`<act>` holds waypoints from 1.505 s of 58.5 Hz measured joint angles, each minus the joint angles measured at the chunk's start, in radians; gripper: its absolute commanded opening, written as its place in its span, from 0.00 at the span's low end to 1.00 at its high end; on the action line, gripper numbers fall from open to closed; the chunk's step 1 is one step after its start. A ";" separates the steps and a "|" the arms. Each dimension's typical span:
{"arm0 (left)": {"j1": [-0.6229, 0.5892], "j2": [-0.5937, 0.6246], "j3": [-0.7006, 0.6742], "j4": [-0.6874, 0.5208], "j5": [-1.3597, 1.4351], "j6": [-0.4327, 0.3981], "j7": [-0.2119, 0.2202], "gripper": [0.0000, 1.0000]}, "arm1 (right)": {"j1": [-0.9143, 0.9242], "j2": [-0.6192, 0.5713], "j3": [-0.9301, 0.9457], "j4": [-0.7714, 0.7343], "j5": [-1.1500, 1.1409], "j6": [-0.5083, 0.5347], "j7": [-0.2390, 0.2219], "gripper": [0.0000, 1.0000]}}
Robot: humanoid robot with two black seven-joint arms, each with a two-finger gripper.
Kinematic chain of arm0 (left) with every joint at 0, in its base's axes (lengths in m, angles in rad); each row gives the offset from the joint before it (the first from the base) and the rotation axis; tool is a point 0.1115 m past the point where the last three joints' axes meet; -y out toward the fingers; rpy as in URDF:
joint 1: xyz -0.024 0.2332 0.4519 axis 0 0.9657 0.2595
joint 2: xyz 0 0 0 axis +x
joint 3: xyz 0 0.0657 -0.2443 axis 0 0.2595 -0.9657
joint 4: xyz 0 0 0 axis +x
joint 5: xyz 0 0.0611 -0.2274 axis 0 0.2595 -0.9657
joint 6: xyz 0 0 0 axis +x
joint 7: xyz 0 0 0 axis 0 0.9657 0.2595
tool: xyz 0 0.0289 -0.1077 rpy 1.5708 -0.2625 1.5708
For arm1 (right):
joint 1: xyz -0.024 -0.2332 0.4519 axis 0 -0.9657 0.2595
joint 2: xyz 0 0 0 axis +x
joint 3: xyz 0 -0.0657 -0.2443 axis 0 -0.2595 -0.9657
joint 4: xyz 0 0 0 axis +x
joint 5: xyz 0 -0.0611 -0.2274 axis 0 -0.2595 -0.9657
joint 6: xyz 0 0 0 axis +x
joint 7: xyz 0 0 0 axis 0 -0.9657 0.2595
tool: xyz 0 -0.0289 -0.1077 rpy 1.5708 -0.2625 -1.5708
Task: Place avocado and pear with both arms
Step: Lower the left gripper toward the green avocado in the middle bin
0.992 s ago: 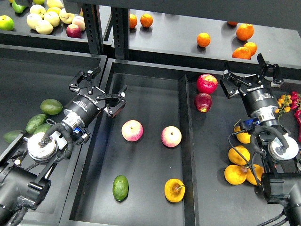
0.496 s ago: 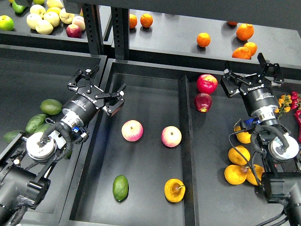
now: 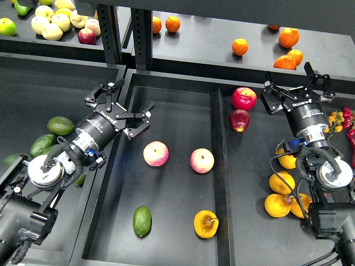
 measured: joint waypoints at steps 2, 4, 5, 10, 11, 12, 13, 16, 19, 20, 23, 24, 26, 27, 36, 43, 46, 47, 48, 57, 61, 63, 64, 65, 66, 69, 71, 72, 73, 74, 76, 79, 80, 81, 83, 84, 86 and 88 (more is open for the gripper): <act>-0.002 0.000 0.004 0.003 0.000 -0.006 0.009 1.00 | -0.001 0.000 0.001 -0.001 0.000 0.000 0.000 0.99; -0.006 0.000 0.009 0.009 -0.001 -0.013 0.014 0.99 | -0.001 0.000 0.002 -0.001 0.000 0.001 0.000 0.99; -0.008 0.000 0.012 0.011 -0.003 -0.017 0.016 0.99 | -0.001 0.000 0.002 -0.001 0.000 0.001 0.000 0.99; -0.032 0.000 0.040 0.028 -0.020 -0.043 0.019 0.98 | -0.001 0.000 0.004 -0.001 0.000 0.002 0.000 0.99; -0.041 0.001 0.057 0.032 -0.026 -0.051 0.019 0.98 | -0.001 0.000 0.004 -0.001 0.000 0.002 0.000 0.99; -0.049 0.004 0.066 0.035 -0.030 -0.061 0.019 0.98 | -0.001 0.000 0.004 -0.001 0.000 0.002 0.000 0.99; -0.055 0.012 0.081 0.039 -0.034 -0.068 0.020 0.98 | -0.001 0.000 0.004 -0.001 0.000 0.002 0.000 0.99; -0.097 0.078 0.150 0.049 -0.046 -0.095 0.020 0.98 | -0.001 0.000 0.005 -0.002 0.000 0.003 0.000 0.99; -0.132 0.151 0.220 0.059 -0.052 -0.124 0.020 0.98 | -0.001 0.000 0.006 -0.003 0.000 0.003 0.000 0.99; -0.144 0.183 0.252 0.065 -0.053 -0.140 0.020 0.98 | -0.001 0.000 0.006 -0.004 0.000 0.004 0.000 0.99; -0.211 0.308 0.415 0.086 -0.054 -0.196 0.020 0.98 | -0.001 0.000 0.018 -0.007 0.000 0.004 0.000 0.99; -0.220 0.322 0.436 0.089 -0.054 -0.202 0.020 0.98 | -0.001 0.000 0.020 -0.007 0.000 0.004 0.000 0.99; -0.244 0.370 0.507 0.092 -0.052 -0.224 0.020 0.98 | 0.000 0.000 0.024 -0.009 0.000 0.004 0.000 0.99; -0.262 0.384 0.543 0.093 -0.050 -0.232 0.020 0.98 | 0.000 0.000 0.026 -0.010 0.000 0.004 0.000 0.99; -0.393 0.524 0.836 0.097 -0.013 -0.262 0.020 0.99 | 0.000 0.000 0.047 -0.015 0.000 0.004 0.000 0.99; -0.477 0.548 1.001 0.097 0.047 -0.263 0.020 0.99 | 0.000 0.000 0.051 -0.017 -0.001 0.004 0.000 0.99; -0.515 0.550 1.074 0.093 0.082 -0.263 0.020 0.99 | 0.001 0.000 0.052 -0.020 -0.001 0.004 0.000 0.99; -0.530 0.550 1.109 0.090 0.095 -0.263 0.020 0.99 | 0.001 0.000 0.052 -0.021 -0.001 0.004 0.000 0.99; -0.542 0.550 1.130 0.088 0.103 -0.263 0.020 0.99 | 0.001 0.000 0.052 -0.022 -0.001 0.004 0.000 0.99; -0.631 0.535 1.276 0.082 0.137 -0.263 0.020 0.98 | 0.002 0.000 0.052 -0.023 -0.001 0.004 -0.001 0.99; -0.656 0.518 1.306 0.085 0.142 -0.263 0.020 0.97 | 0.002 0.000 0.052 -0.023 -0.001 0.004 -0.002 0.99; -0.668 0.504 1.319 0.091 0.146 -0.263 0.020 0.97 | 0.002 0.000 0.052 -0.023 -0.001 0.004 -0.002 0.99; -0.672 0.498 1.323 0.092 0.147 -0.263 0.020 0.97 | 0.002 0.000 0.052 -0.023 -0.001 0.004 -0.002 0.99; -0.675 0.490 1.329 0.096 0.151 -0.263 0.020 0.97 | 0.002 0.000 0.052 -0.023 -0.001 0.004 -0.002 0.99; -0.677 0.483 1.332 0.099 0.154 -0.263 0.019 0.97 | 0.002 0.000 0.052 -0.023 -0.001 0.004 -0.002 0.99; -0.680 0.462 1.343 0.115 0.171 -0.263 0.019 0.97 | 0.002 0.000 0.052 -0.023 -0.001 0.004 -0.002 0.99; -0.681 0.447 1.350 0.131 0.189 -0.263 0.019 0.97 | 0.001 0.000 0.052 -0.023 -0.001 0.004 -0.003 0.99; -0.681 0.440 1.355 0.142 0.200 -0.263 0.019 0.97 | 0.001 0.000 0.052 -0.023 -0.001 0.004 -0.003 0.99; -0.681 0.434 1.359 0.150 0.209 -0.263 0.019 0.97 | 0.001 0.000 0.052 -0.023 -0.001 0.004 -0.003 0.99; -0.681 0.418 1.376 0.181 0.241 -0.263 0.020 0.97 | 0.000 0.000 0.053 -0.023 -0.001 0.004 -0.003 0.99; -0.681 0.412 1.383 0.193 0.254 -0.263 0.020 0.97 | 0.000 0.000 0.053 -0.023 -0.001 0.004 -0.003 0.99; -0.680 0.398 1.394 0.224 0.280 -0.263 0.019 0.97 | 0.000 0.000 0.053 -0.023 -0.001 0.004 -0.003 0.99; -0.678 0.393 1.398 0.233 0.288 -0.263 0.019 0.97 | 0.000 0.000 0.053 -0.024 -0.001 0.004 -0.003 0.99; -0.677 0.388 1.401 0.242 0.295 -0.263 0.019 0.97 | -0.001 0.000 0.054 -0.024 -0.001 0.004 -0.003 0.99; -0.674 0.376 1.406 0.260 0.308 -0.263 0.019 0.97 | -0.001 0.000 0.055 -0.024 -0.001 0.004 -0.003 0.99; -0.674 0.372 1.407 0.266 0.312 -0.263 0.019 0.97 | -0.002 0.000 0.055 -0.024 0.000 0.004 -0.003 0.99; -0.671 0.362 1.413 0.280 0.323 -0.263 0.019 0.97 | -0.002 0.000 0.055 -0.024 0.000 0.004 -0.003 0.99; -0.667 0.353 1.419 0.294 0.335 -0.263 0.019 0.97 | -0.003 0.000 0.056 -0.024 0.000 0.005 -0.003 0.99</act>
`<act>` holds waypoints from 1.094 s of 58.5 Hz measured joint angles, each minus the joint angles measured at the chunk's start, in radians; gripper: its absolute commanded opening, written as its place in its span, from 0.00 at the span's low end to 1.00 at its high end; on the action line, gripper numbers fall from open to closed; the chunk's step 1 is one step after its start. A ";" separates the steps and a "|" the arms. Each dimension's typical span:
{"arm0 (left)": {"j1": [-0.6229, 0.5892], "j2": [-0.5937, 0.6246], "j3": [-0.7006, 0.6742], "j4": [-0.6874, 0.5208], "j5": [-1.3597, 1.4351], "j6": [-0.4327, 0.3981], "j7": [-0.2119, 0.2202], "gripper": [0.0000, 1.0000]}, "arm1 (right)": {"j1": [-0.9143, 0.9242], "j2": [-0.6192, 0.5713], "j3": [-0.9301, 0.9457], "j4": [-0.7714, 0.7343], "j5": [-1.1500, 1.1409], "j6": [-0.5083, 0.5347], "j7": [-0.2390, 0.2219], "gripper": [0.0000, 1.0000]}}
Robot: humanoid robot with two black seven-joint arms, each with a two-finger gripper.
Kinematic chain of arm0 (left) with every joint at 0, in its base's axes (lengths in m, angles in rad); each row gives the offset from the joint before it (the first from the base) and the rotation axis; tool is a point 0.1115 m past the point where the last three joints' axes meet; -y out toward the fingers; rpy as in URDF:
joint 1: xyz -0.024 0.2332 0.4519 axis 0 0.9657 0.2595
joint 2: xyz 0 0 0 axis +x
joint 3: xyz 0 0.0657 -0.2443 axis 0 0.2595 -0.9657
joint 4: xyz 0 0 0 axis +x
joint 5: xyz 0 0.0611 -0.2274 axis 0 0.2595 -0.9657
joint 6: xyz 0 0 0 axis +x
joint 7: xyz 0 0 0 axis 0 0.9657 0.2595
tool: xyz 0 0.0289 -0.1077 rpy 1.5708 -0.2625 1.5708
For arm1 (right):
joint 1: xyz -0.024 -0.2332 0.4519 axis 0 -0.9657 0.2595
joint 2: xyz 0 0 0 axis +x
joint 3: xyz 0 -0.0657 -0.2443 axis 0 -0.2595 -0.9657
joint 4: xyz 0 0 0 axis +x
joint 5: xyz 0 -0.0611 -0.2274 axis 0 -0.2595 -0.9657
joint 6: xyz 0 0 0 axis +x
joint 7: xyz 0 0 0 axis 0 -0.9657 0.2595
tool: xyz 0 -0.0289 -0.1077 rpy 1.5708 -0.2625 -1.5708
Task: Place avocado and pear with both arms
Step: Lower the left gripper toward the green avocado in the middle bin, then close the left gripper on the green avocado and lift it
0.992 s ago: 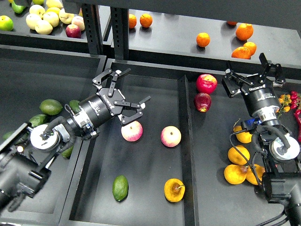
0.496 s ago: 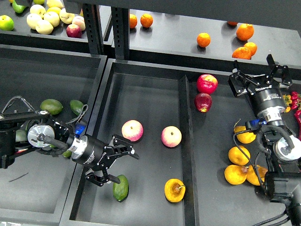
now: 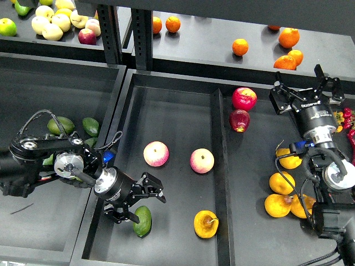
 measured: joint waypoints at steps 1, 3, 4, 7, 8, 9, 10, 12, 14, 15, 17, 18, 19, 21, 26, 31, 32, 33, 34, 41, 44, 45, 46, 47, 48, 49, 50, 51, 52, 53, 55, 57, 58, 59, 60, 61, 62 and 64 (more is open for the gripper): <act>0.001 -0.003 0.001 0.005 0.004 0.000 0.000 0.97 | 0.000 0.000 0.000 0.000 0.000 0.000 0.000 0.99; 0.005 -0.012 0.005 0.016 0.015 0.000 0.000 0.97 | 0.000 0.000 0.000 0.000 0.000 0.001 0.000 0.99; 0.007 -0.016 0.006 0.021 0.019 0.000 0.000 0.97 | 0.000 0.000 0.000 0.000 0.000 0.001 0.000 0.99; 0.015 -0.028 0.008 0.040 0.032 0.000 0.000 0.97 | 0.000 0.000 0.001 0.000 0.000 0.001 0.000 0.99; 0.018 -0.032 0.008 0.044 0.036 0.000 0.000 0.97 | 0.000 0.000 0.001 0.000 0.000 0.001 0.000 0.99; 0.022 -0.039 0.008 0.053 0.041 0.000 0.000 0.97 | 0.000 0.000 0.001 0.000 0.000 0.001 0.000 0.99; 0.025 -0.045 0.008 0.059 0.045 0.000 0.000 0.97 | 0.000 0.000 0.001 0.001 0.000 0.001 0.000 0.99; 0.030 -0.055 0.009 0.071 0.053 0.000 0.000 0.97 | 0.000 0.000 0.001 0.001 0.000 0.001 0.000 0.99; 0.036 -0.066 0.009 0.084 0.062 0.000 0.000 0.97 | 0.000 0.000 0.001 0.002 0.000 0.001 0.000 0.99; 0.038 -0.071 0.009 0.090 0.067 0.000 0.000 0.97 | 0.000 0.000 0.001 0.003 0.000 0.001 0.000 0.99; 0.042 -0.079 0.009 0.100 0.076 0.000 0.000 0.97 | -0.001 0.000 0.002 0.004 0.000 0.002 0.000 0.99; 0.043 -0.083 0.009 0.105 0.080 0.000 0.000 0.97 | -0.001 0.000 0.002 0.004 0.000 0.002 0.000 0.99; 0.045 -0.089 0.009 0.113 0.084 0.000 0.000 0.97 | -0.001 0.000 0.002 0.005 0.000 0.003 0.000 0.99; 0.047 -0.095 0.009 0.121 0.090 0.000 0.000 0.97 | -0.002 0.000 0.002 0.006 0.000 0.005 0.000 0.99; 0.049 -0.108 0.008 0.142 0.099 0.000 0.000 0.97 | -0.004 0.000 0.002 0.006 0.000 0.015 0.000 0.99; 0.050 -0.121 0.007 0.160 0.102 0.000 0.000 0.97 | -0.005 0.000 0.001 0.006 0.000 0.023 0.000 0.99; 0.050 -0.124 0.006 0.164 0.102 0.000 0.000 0.98 | -0.005 0.000 0.001 0.007 0.000 0.024 0.000 0.99; 0.050 -0.125 0.006 0.167 0.102 0.000 0.000 0.98 | -0.005 0.000 0.001 0.007 0.000 0.024 0.000 0.99; 0.051 -0.127 0.005 0.171 0.102 0.000 0.000 0.98 | -0.005 0.000 0.001 0.007 0.000 0.024 0.000 0.99; 0.060 -0.143 -0.001 0.204 0.102 0.000 0.000 0.98 | -0.005 0.000 0.001 0.008 0.000 0.026 0.000 0.99; 0.063 -0.148 -0.003 0.210 0.102 0.000 0.000 0.98 | -0.005 0.000 0.001 0.008 0.000 0.027 0.000 0.99; 0.065 -0.149 -0.003 0.211 0.102 0.000 0.000 0.98 | -0.005 0.000 0.001 0.008 0.000 0.027 0.000 0.99; 0.065 -0.150 -0.003 0.212 0.102 0.000 0.000 0.98 | -0.005 0.000 0.001 0.008 0.000 0.027 0.000 0.99; 0.067 -0.151 -0.003 0.214 0.102 0.000 0.000 0.98 | -0.005 0.000 0.001 0.008 0.000 0.027 0.000 0.99; 0.067 -0.152 -0.003 0.215 0.102 0.000 0.000 0.98 | -0.005 0.000 0.001 0.008 0.000 0.027 0.000 0.99; 0.068 -0.153 -0.003 0.216 0.102 0.000 0.000 0.97 | -0.005 0.000 0.001 0.008 0.000 0.027 0.000 0.99; 0.068 -0.154 -0.003 0.217 0.102 0.000 0.000 0.97 | -0.005 0.000 0.001 0.008 0.000 0.027 0.000 0.99; 0.068 -0.155 -0.003 0.218 0.102 0.000 0.000 0.97 | -0.005 0.000 0.001 0.008 0.000 0.027 0.000 0.99; 0.069 -0.156 -0.003 0.219 0.102 0.000 0.000 0.97 | -0.005 0.000 0.001 0.008 0.000 0.027 0.000 0.99; 0.069 -0.157 -0.003 0.220 0.102 0.000 0.000 0.97 | -0.005 0.000 0.001 0.009 0.000 0.027 0.000 0.99; 0.069 -0.158 -0.001 0.223 0.102 0.000 0.000 0.96 | -0.005 0.000 0.001 0.009 0.000 0.027 0.000 0.99; 0.069 -0.159 0.001 0.225 0.103 0.000 0.000 0.96 | -0.005 0.000 0.001 0.009 0.000 0.027 0.000 0.99; 0.070 -0.160 0.002 0.226 0.103 0.000 0.000 0.96 | -0.005 0.000 0.001 0.010 0.000 0.027 0.000 0.99; 0.070 -0.162 0.003 0.228 0.103 0.000 0.000 0.95 | -0.005 0.000 0.001 0.010 0.000 0.027 0.000 0.99; 0.070 -0.163 0.003 0.228 0.103 0.000 0.000 0.95 | -0.005 0.000 0.001 0.011 0.000 0.027 0.000 0.99; 0.070 -0.164 0.003 0.229 0.103 0.000 0.000 0.95 | -0.005 0.000 0.001 0.011 0.000 0.027 0.000 0.99; 0.070 -0.165 0.004 0.230 0.103 0.000 0.000 0.94 | -0.005 0.000 0.001 0.011 0.000 0.027 0.000 0.99; 0.071 -0.169 0.004 0.232 0.103 0.000 0.000 0.93 | -0.005 0.000 0.001 0.012 0.000 0.027 0.000 0.99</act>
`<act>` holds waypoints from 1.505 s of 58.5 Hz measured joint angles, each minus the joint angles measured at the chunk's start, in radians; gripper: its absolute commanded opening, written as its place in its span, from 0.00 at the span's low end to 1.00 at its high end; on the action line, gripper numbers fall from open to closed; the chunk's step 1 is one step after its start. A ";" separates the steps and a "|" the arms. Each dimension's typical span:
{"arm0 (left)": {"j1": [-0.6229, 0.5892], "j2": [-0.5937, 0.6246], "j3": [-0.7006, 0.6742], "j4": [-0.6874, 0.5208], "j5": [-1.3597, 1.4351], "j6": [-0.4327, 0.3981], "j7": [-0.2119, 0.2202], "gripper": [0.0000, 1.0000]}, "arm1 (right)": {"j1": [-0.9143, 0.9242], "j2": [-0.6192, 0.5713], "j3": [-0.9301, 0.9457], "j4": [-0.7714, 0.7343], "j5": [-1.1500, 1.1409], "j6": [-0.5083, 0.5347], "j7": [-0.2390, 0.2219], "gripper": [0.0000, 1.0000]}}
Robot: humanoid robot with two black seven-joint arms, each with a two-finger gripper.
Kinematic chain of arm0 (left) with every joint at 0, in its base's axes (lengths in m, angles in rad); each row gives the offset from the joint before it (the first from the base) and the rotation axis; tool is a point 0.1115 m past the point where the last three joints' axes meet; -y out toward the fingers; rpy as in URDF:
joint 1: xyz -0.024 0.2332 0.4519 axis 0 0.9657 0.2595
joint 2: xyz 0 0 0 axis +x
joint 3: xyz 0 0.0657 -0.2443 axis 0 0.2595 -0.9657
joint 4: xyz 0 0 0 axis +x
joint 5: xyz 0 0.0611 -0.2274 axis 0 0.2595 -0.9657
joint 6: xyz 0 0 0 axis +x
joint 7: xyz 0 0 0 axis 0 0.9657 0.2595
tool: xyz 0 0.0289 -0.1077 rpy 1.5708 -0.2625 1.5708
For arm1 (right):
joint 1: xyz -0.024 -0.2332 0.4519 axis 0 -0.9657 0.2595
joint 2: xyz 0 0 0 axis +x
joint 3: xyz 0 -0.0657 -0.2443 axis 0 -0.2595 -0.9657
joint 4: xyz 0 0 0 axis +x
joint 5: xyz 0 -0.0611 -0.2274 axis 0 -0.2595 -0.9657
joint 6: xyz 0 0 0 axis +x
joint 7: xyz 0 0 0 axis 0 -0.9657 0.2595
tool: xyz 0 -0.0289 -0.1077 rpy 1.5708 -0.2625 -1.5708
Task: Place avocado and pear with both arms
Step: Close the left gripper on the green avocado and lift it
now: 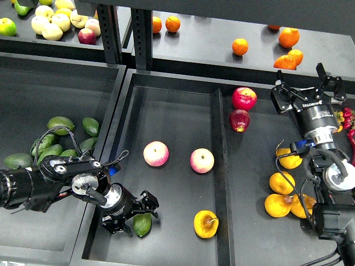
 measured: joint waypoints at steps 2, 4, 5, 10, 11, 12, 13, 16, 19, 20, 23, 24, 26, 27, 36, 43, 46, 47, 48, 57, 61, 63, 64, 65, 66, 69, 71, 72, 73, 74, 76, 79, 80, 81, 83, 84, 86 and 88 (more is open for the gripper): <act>0.001 -0.005 0.000 0.003 0.000 0.000 0.000 0.93 | 0.000 0.000 0.000 0.001 0.000 0.000 0.000 0.99; 0.002 -0.009 0.001 0.007 0.000 0.000 0.000 0.92 | 0.000 0.000 0.000 0.002 0.000 0.000 0.000 0.99; 0.003 -0.013 0.001 0.010 0.000 0.000 0.000 0.91 | 0.000 0.000 0.000 0.002 0.000 0.000 0.000 0.99; 0.004 -0.024 0.001 0.022 0.000 0.000 0.000 0.89 | 0.000 0.000 0.000 0.008 0.000 0.000 0.000 0.99; 0.005 -0.026 0.001 0.025 0.001 0.000 0.000 0.88 | -0.001 0.000 0.000 0.009 0.000 0.000 0.000 0.99; 0.005 -0.029 0.001 0.028 0.002 0.000 0.000 0.88 | -0.001 0.000 0.000 0.009 0.000 0.000 0.000 0.99; 0.005 -0.029 0.002 0.029 0.003 0.000 0.000 0.88 | -0.001 0.000 0.000 0.009 0.000 0.000 0.000 0.99; 0.006 -0.032 0.002 0.033 0.010 0.000 0.000 0.85 | -0.001 0.000 0.000 0.010 0.000 0.002 0.000 0.99; 0.006 -0.035 0.003 0.036 0.018 0.000 0.000 0.81 | -0.001 0.000 0.000 0.011 0.000 0.005 0.000 0.99; 0.006 -0.035 0.003 0.038 0.020 0.000 0.000 0.80 | -0.002 0.000 0.000 0.011 0.000 0.006 0.000 0.99; 0.008 -0.036 0.003 0.043 0.025 0.000 0.000 0.76 | -0.002 0.000 0.000 0.011 0.000 0.013 0.000 0.99; 0.009 -0.037 0.003 0.044 0.026 0.000 0.000 0.74 | -0.003 0.000 0.000 0.011 0.000 0.016 0.000 0.99; 0.015 -0.037 0.001 0.047 0.028 0.000 0.000 0.70 | -0.004 0.000 0.000 0.011 0.000 0.029 0.000 0.99; 0.016 -0.037 0.001 0.047 0.028 0.000 0.000 0.69 | -0.004 0.000 0.000 0.011 0.000 0.031 0.000 0.99; 0.026 -0.038 -0.011 0.054 0.055 0.000 0.000 0.65 | -0.006 0.000 0.000 0.011 0.000 0.043 -0.001 0.99; 0.034 -0.043 -0.025 0.072 0.090 0.000 0.000 0.62 | -0.006 0.000 0.000 0.011 0.000 0.052 -0.002 0.99; 0.038 -0.045 -0.034 0.077 0.096 0.000 0.000 0.61 | -0.006 0.000 0.000 0.011 0.000 0.055 -0.002 0.99; 0.039 -0.046 -0.037 0.078 0.098 0.000 0.000 0.61 | -0.006 0.000 0.000 0.011 0.000 0.057 -0.002 0.99; 0.040 -0.046 -0.040 0.080 0.100 0.000 0.000 0.61 | -0.006 0.000 0.000 0.011 0.000 0.059 -0.002 0.99; 0.045 -0.050 -0.057 0.094 0.115 0.000 0.000 0.59 | -0.007 0.000 0.000 0.009 -0.001 0.078 -0.003 0.99; 0.045 -0.054 -0.063 0.096 0.117 0.000 0.000 0.58 | -0.007 0.000 0.000 0.009 -0.001 0.082 -0.003 0.99; 0.045 -0.056 -0.065 0.097 0.117 0.000 0.000 0.57 | -0.007 0.000 0.000 0.009 -0.001 0.082 -0.003 0.99; 0.045 -0.057 -0.067 0.097 0.118 0.000 0.000 0.57 | -0.007 0.000 0.000 0.009 -0.002 0.082 -0.003 0.99; 0.045 -0.059 -0.067 0.097 0.118 0.000 0.000 0.57 | -0.007 0.000 0.000 0.009 -0.002 0.083 -0.003 0.99; 0.046 -0.059 -0.068 0.097 0.118 0.000 0.000 0.57 | -0.007 0.000 0.000 0.009 -0.002 0.083 -0.003 0.99; 0.046 -0.061 -0.072 0.096 0.118 0.000 0.000 0.56 | -0.007 0.000 0.000 0.009 -0.002 0.084 -0.003 0.99; 0.046 -0.061 -0.075 0.096 0.118 0.000 0.000 0.56 | -0.007 0.000 0.000 0.009 -0.002 0.084 -0.003 0.99; 0.046 -0.061 -0.077 0.096 0.118 0.000 0.000 0.56 | -0.007 0.000 0.000 0.009 -0.002 0.086 -0.003 0.99; 0.046 -0.061 -0.078 0.096 0.118 0.000 0.000 0.56 | -0.008 0.000 0.000 0.009 -0.002 0.087 -0.003 0.99; 0.046 -0.061 -0.079 0.095 0.118 0.000 0.000 0.56 | -0.008 0.000 0.000 0.009 -0.002 0.090 -0.003 0.99; 0.045 -0.061 -0.081 0.095 0.118 0.000 0.000 0.56 | -0.008 0.000 0.000 0.009 -0.002 0.094 -0.003 0.99; 0.040 -0.063 -0.083 0.090 0.117 0.000 0.000 0.56 | -0.008 0.000 0.000 0.009 -0.002 0.102 -0.003 0.99; 0.039 -0.063 -0.084 0.089 0.117 0.000 0.000 0.56 | -0.008 0.000 0.000 0.009 -0.002 0.102 -0.003 0.99; 0.038 -0.063 -0.085 0.088 0.117 0.000 0.000 0.56 | -0.008 0.000 0.000 0.009 -0.001 0.103 -0.003 0.99; 0.034 -0.063 -0.087 0.083 0.116 0.000 0.000 0.56 | -0.008 0.000 0.000 0.007 -0.002 0.103 -0.003 0.99; 0.032 -0.062 -0.088 0.080 0.116 0.000 0.000 0.56 | -0.008 0.000 0.000 0.006 -0.002 0.103 -0.003 0.99; 0.026 -0.060 -0.094 0.071 0.114 0.000 0.000 0.56 | -0.008 0.000 -0.001 0.005 -0.002 0.104 -0.003 0.99; 0.022 -0.055 -0.098 0.063 0.112 0.000 0.000 0.56 | -0.008 0.000 -0.001 0.003 -0.002 0.104 -0.003 0.99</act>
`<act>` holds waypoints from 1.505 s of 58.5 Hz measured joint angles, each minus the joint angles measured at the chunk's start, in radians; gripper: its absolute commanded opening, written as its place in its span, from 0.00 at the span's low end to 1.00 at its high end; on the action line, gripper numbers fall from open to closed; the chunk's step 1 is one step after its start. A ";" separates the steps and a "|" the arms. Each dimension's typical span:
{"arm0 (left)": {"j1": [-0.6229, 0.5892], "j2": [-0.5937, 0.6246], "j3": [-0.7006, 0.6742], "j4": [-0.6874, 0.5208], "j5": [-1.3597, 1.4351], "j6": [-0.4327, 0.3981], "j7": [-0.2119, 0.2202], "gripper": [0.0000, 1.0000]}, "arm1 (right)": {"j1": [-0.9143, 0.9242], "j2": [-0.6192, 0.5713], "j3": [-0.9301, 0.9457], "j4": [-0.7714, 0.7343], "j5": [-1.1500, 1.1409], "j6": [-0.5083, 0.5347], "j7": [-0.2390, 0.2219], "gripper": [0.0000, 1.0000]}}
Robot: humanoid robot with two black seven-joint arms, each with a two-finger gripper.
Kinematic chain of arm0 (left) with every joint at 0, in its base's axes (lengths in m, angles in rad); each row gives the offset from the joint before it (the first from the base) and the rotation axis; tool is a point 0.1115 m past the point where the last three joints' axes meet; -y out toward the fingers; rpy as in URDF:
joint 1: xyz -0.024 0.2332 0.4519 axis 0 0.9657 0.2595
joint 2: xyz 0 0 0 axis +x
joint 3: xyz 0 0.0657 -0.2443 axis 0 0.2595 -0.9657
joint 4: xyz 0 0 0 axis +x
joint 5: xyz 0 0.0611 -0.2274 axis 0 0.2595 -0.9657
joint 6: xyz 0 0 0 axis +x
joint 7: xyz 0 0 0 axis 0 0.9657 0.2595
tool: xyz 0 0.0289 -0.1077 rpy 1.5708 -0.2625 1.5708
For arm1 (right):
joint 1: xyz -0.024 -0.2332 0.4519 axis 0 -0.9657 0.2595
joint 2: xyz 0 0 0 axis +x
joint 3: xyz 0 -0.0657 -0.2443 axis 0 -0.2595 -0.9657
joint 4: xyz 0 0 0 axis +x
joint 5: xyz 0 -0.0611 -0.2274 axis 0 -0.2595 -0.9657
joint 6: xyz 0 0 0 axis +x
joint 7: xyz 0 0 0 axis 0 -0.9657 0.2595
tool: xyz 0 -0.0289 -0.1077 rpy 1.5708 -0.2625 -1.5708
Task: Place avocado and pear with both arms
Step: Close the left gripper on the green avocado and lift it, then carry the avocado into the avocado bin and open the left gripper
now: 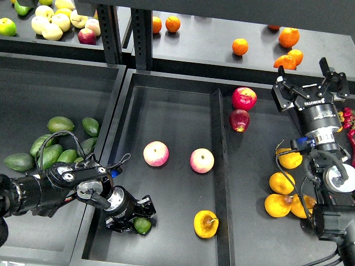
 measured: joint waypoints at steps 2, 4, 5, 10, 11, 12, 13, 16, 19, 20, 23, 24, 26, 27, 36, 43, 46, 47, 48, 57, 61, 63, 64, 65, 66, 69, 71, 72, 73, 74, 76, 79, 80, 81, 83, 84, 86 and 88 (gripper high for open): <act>-0.008 0.006 -0.004 -0.007 -0.003 0.000 0.000 0.56 | 0.000 0.000 0.000 -0.001 0.000 0.000 0.000 0.99; -0.022 0.015 -0.010 -0.015 -0.006 0.000 0.000 0.56 | 0.000 0.000 -0.001 -0.003 0.000 0.000 0.000 0.99; -0.027 0.019 -0.013 -0.018 -0.007 0.000 0.000 0.56 | 0.000 0.000 -0.001 -0.003 0.000 0.000 0.000 0.99; -0.055 0.057 -0.022 -0.033 -0.018 0.000 0.000 0.56 | 0.000 0.000 -0.001 -0.005 0.000 0.000 0.000 0.99; -0.064 0.068 -0.025 -0.037 -0.023 0.000 0.000 0.56 | 0.000 0.000 -0.001 -0.005 0.000 0.000 0.000 0.99; -0.068 0.077 -0.027 -0.038 -0.028 0.000 0.000 0.57 | 0.000 0.000 -0.001 -0.005 0.000 0.000 0.000 0.99; -0.076 0.088 -0.030 -0.040 -0.032 0.000 0.000 0.57 | 0.000 0.000 -0.001 -0.005 0.000 0.000 0.000 0.99; -0.091 0.112 -0.035 -0.049 -0.049 0.000 0.000 0.57 | 0.000 0.000 -0.001 -0.005 0.000 0.001 0.000 0.99; -0.103 0.139 -0.040 -0.057 -0.066 0.000 0.000 0.57 | 0.000 0.000 -0.002 -0.005 0.000 0.001 0.000 0.99; -0.105 0.148 -0.042 -0.060 -0.069 0.000 0.000 0.57 | 0.000 0.000 -0.002 -0.005 0.000 0.001 0.000 0.99; -0.119 0.185 -0.050 -0.070 -0.080 0.000 0.000 0.57 | 0.000 0.000 -0.002 -0.005 0.000 0.002 0.000 0.99; -0.122 0.192 -0.052 -0.073 -0.083 0.000 0.000 0.57 | 0.000 0.000 -0.002 -0.005 0.000 0.002 0.000 0.99; -0.128 0.215 -0.057 -0.081 -0.088 0.000 0.000 0.57 | 0.000 0.000 -0.002 -0.005 0.000 0.002 0.000 0.99; -0.129 0.224 -0.059 -0.084 -0.090 0.000 0.000 0.57 | 0.000 0.000 -0.002 -0.005 0.000 0.002 0.000 0.99; -0.131 0.326 -0.069 -0.109 -0.106 0.000 0.000 0.57 | 0.000 0.000 -0.003 -0.005 0.000 0.002 0.000 0.99; -0.097 0.406 -0.071 -0.107 -0.107 0.000 0.000 0.57 | 0.000 0.000 -0.004 -0.005 0.001 0.002 0.000 0.99; -0.084 0.421 -0.075 -0.104 -0.108 0.000 0.000 0.58 | 0.000 0.000 -0.004 -0.003 0.000 0.002 0.000 0.99; -0.078 0.427 -0.078 -0.103 -0.108 0.000 0.000 0.58 | 0.000 0.000 -0.004 -0.003 0.000 0.003 0.000 0.99; -0.072 0.435 -0.080 -0.102 -0.108 0.000 0.000 0.58 | 0.000 0.000 -0.004 -0.002 0.001 0.004 0.000 0.99; -0.030 0.485 -0.093 -0.074 -0.106 0.000 0.000 0.58 | 0.000 0.000 -0.005 -0.002 0.001 0.006 0.000 0.99; -0.013 0.492 -0.095 -0.054 -0.106 0.000 0.000 0.59 | 0.000 0.000 -0.006 -0.002 0.001 0.006 0.000 0.99; -0.005 0.493 -0.096 -0.044 -0.106 0.000 0.000 0.59 | 0.000 0.000 -0.007 -0.002 0.001 0.006 0.000 0.99; -0.002 0.493 -0.097 -0.040 -0.106 0.000 0.000 0.60 | 0.000 0.000 -0.007 -0.002 0.001 0.007 0.000 0.99; 0.002 0.493 -0.097 -0.037 -0.106 0.000 0.000 0.60 | 0.000 0.000 -0.007 -0.002 0.001 0.007 0.000 0.99; 0.004 0.493 -0.098 -0.035 -0.106 0.000 0.000 0.60 | 0.000 0.000 -0.008 -0.002 0.001 0.007 0.000 0.99; 0.013 0.493 -0.102 -0.032 -0.106 0.000 0.000 0.62 | 0.000 0.000 -0.008 -0.001 0.001 0.007 0.000 0.99; 0.019 0.492 -0.105 -0.030 -0.106 0.000 0.000 0.63 | 0.000 0.000 -0.008 -0.001 0.001 0.007 0.000 0.99; 0.022 0.491 -0.107 -0.030 -0.106 0.000 0.000 0.63 | 0.000 0.000 -0.008 -0.001 0.001 0.007 0.000 0.99; 0.024 0.491 -0.109 -0.030 -0.106 0.000 0.000 0.64 | 0.001 0.000 -0.008 -0.001 0.001 0.007 0.000 0.99; 0.026 0.490 -0.110 -0.030 -0.106 0.000 0.000 0.64 | 0.001 0.000 -0.008 -0.001 0.001 0.007 0.000 0.99; 0.031 0.489 -0.114 -0.029 -0.106 0.000 0.000 0.65 | 0.001 0.000 -0.008 -0.001 0.001 0.007 0.000 0.99; 0.037 0.487 -0.117 -0.028 -0.106 0.000 0.000 0.67 | 0.002 0.000 -0.008 -0.001 0.001 0.007 0.000 0.99; 0.039 0.487 -0.118 -0.028 -0.106 0.000 0.000 0.68 | 0.002 0.000 -0.008 -0.001 0.001 0.007 0.000 0.99; 0.040 0.486 -0.119 -0.028 -0.106 0.000 0.000 0.68 | 0.002 0.000 -0.008 -0.001 0.001 0.007 0.000 0.99; 0.044 0.485 -0.120 -0.027 -0.106 0.000 0.000 0.70 | 0.002 0.000 -0.008 -0.001 0.001 0.007 0.000 0.99; 0.045 0.484 -0.120 -0.027 -0.106 0.000 0.000 0.71 | 0.002 0.000 -0.008 -0.001 0.001 0.007 0.000 0.99; 0.047 0.483 -0.120 -0.026 -0.105 0.000 0.000 0.72 | 0.002 0.000 -0.008 -0.001 0.001 0.007 0.000 0.99; 0.049 0.483 -0.121 -0.025 -0.105 0.000 0.000 0.73 | 0.002 0.000 -0.008 -0.001 0.001 0.007 0.000 0.99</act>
